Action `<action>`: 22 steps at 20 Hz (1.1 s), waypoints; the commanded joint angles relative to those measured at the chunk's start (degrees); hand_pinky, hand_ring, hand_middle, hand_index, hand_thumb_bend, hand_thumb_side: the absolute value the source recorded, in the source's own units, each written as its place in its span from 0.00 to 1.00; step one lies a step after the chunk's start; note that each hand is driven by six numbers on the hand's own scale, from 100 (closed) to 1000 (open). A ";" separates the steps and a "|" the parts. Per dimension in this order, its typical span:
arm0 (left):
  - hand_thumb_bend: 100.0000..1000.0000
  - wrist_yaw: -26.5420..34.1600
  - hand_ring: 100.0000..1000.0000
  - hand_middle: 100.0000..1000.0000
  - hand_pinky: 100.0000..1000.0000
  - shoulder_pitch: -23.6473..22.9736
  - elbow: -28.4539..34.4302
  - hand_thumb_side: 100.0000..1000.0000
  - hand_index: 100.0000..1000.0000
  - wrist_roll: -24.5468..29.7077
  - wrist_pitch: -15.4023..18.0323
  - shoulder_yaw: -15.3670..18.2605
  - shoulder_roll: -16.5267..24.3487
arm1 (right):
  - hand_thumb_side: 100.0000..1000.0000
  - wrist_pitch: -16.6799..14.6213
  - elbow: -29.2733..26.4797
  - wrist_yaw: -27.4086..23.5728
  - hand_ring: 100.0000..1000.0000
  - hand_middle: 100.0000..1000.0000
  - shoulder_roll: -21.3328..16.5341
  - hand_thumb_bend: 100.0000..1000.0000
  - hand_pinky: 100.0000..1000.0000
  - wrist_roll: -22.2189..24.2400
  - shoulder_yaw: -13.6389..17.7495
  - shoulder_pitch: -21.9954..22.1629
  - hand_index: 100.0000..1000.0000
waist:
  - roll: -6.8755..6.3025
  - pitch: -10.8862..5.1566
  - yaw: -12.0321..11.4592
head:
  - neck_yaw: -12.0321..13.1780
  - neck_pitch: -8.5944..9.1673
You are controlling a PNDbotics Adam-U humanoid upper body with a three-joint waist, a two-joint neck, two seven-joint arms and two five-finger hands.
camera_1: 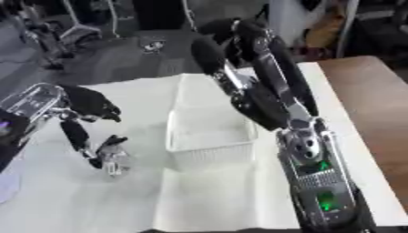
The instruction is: Pick up objects on the table and place them in the box.
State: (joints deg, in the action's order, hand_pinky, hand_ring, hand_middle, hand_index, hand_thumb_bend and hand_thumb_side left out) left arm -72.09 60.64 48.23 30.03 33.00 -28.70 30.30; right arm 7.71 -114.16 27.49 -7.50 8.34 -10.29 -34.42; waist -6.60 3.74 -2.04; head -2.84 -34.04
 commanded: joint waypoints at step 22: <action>0.98 -3.18 0.99 1.00 1.00 -0.45 7.28 1.00 1.00 18.19 18.97 -4.00 2.08 | 1.00 -0.22 -0.43 -0.04 0.37 0.50 0.11 0.59 0.31 0.18 -0.11 -1.34 0.73 | 0.11 -0.80 0.09 | 0.21 -0.29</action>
State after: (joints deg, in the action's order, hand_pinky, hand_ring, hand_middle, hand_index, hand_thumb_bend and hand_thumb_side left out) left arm -74.69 59.46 54.13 29.98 33.05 -32.53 30.38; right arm 7.64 -114.16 27.49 -7.50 8.45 -10.43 -34.43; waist -6.61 3.74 -1.90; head -2.50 -34.50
